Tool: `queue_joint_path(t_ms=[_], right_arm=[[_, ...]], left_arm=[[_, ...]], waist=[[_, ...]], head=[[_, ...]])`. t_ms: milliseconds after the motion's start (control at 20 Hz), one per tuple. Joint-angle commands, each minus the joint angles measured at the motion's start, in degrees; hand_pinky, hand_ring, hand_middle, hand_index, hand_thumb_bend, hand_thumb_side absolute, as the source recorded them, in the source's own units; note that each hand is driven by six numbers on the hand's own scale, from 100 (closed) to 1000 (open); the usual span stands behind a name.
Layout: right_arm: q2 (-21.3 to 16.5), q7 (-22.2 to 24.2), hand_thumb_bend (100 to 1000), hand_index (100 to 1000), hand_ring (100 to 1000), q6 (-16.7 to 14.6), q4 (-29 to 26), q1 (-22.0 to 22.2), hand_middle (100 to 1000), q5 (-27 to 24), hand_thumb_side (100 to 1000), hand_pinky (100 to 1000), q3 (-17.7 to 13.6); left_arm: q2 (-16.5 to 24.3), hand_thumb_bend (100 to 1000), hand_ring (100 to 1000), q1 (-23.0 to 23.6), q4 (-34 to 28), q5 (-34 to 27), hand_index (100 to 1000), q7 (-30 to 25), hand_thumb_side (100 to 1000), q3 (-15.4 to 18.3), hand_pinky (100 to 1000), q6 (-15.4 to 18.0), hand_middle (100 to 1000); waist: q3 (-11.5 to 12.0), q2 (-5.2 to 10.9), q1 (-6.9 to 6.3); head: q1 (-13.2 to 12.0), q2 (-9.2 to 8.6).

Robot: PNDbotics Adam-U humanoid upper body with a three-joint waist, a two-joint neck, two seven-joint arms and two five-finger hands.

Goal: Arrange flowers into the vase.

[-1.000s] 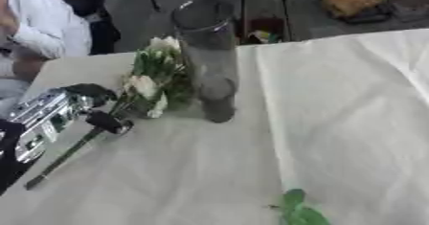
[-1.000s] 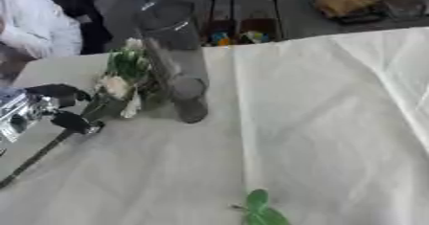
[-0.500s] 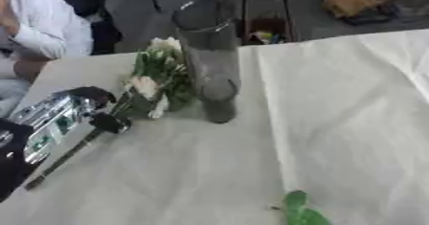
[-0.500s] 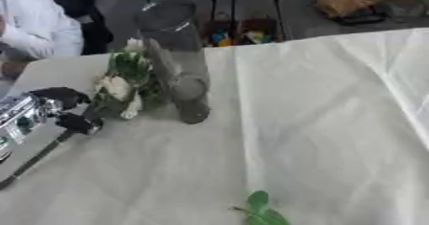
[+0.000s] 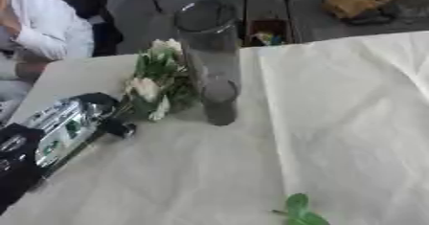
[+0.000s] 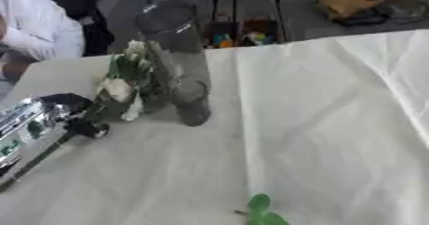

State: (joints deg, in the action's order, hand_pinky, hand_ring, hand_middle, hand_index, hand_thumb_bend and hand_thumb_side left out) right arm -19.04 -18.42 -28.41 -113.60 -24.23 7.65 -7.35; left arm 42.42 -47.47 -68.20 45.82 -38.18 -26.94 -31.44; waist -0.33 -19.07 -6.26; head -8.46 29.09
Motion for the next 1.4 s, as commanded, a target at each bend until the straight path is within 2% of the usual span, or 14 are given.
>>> queue_joint_path(t_ms=[50, 200, 400, 750, 900, 1150, 1350, 1400], right_arm=[[-0.63, 0.29, 100, 766, 737, -0.02, -0.99, -0.74, 509, -0.34, 987, 654, 0.01], [-0.64, 0.42, 100, 767, 737, -0.03, -0.99, -0.8, 509, -0.4, 988, 654, 0.07], [-0.66, 0.49, 100, 767, 738, -0.05, -0.99, -0.87, 508, -0.46, 989, 656, 0.07], [-0.64, 0.8, 100, 767, 739, 0.01, -0.99, -0.91, 506, -0.55, 991, 659, 0.18], [-0.65, 0.88, 100, 768, 739, 0.01, -0.99, -0.93, 506, -0.57, 991, 659, 0.16], [-0.66, 1.02, 100, 768, 741, 0.04, -0.99, -0.86, 504, -0.56, 991, 663, 0.14], [-0.61, 1.17, 100, 768, 742, 0.07, -0.99, -0.86, 503, -0.6, 992, 665, 0.19], [-0.61, 1.22, 100, 768, 742, 0.07, -0.99, -0.86, 503, -0.62, 992, 665, 0.21]], left_arm=[[1.28, 289, 864, -1.19, 0.37, 0.71, 938, -2.58, 647, 1.1, 857, -2.75, 883], [1.07, 190, 829, -1.22, 0.93, 1.58, 911, -1.81, 628, 1.38, 795, -2.86, 857], [0.73, 132, 790, -1.22, 1.49, 2.38, 878, -0.58, 595, 1.58, 729, -2.98, 822], [0.07, 123, 802, -1.37, 2.51, 2.53, 870, 0.14, 603, 1.77, 723, -2.89, 829], [-0.33, 155, 825, -1.42, 3.38, 2.44, 895, 0.16, 606, 2.03, 744, -2.78, 856], [-0.84, 157, 802, -1.4, 4.47, 2.27, 879, 0.53, 592, 2.46, 718, -2.44, 834], [-0.99, 134, 707, -1.41, 4.8, 2.68, 800, 1.72, 542, 2.55, 612, -2.5, 746], [-1.0, 134, 627, -1.44, 4.84, 2.93, 754, 2.04, 522, 2.54, 538, -2.56, 672]], waist=[[0.01, 0.91, 0.02], [-0.1, 0.82, -0.03], [-0.29, 0.71, -0.03], [-0.51, 0.47, -0.15], [-0.7, 0.32, -0.17], [-0.82, -0.01, -0.24], [-0.81, -0.08, -0.25], [-0.82, -0.08, -0.26]], head=[[-0.27, -0.74], [-0.45, -0.79], [-0.77, -0.97], [-1.16, -1.24], [-1.28, -1.43], [-1.41, -1.63], [-1.42, -1.62], [-1.42, -1.64]])
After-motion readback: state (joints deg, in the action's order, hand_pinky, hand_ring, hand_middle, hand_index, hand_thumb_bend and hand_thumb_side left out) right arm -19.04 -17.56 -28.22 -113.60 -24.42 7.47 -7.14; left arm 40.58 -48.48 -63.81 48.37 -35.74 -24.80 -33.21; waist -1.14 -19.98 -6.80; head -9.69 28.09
